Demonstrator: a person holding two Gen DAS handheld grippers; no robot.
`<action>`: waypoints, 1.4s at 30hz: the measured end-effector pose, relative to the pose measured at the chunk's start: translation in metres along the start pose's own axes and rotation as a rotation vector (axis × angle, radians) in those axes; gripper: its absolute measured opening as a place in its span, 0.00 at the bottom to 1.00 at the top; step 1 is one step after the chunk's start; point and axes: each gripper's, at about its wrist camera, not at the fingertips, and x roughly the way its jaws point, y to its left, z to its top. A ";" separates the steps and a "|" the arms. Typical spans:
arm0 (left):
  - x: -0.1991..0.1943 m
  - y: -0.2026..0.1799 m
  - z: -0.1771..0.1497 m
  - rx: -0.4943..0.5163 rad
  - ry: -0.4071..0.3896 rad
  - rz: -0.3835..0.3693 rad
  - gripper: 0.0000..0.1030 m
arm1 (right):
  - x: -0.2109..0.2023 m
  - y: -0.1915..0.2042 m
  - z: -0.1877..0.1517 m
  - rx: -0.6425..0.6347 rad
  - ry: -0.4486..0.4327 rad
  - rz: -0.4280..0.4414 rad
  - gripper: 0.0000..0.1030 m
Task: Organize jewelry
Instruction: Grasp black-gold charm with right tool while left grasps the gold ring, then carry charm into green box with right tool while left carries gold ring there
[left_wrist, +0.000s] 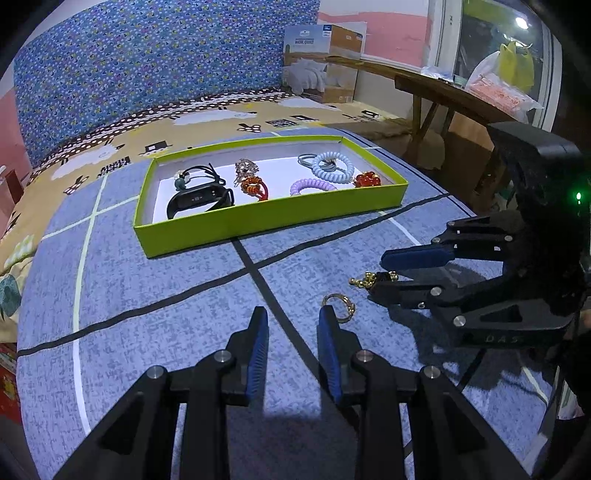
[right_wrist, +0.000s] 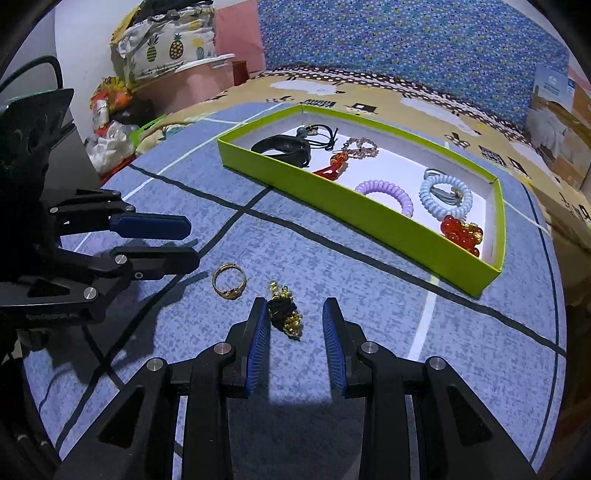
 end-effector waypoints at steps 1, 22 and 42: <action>0.000 -0.001 0.000 0.002 -0.001 -0.004 0.29 | 0.000 0.001 0.000 -0.003 0.001 -0.002 0.30; 0.024 -0.029 0.009 0.075 0.061 -0.032 0.31 | -0.016 -0.013 -0.009 0.045 -0.030 -0.050 0.20; -0.005 -0.026 0.001 -0.019 -0.018 0.009 0.23 | -0.043 -0.015 -0.022 0.135 -0.103 -0.061 0.20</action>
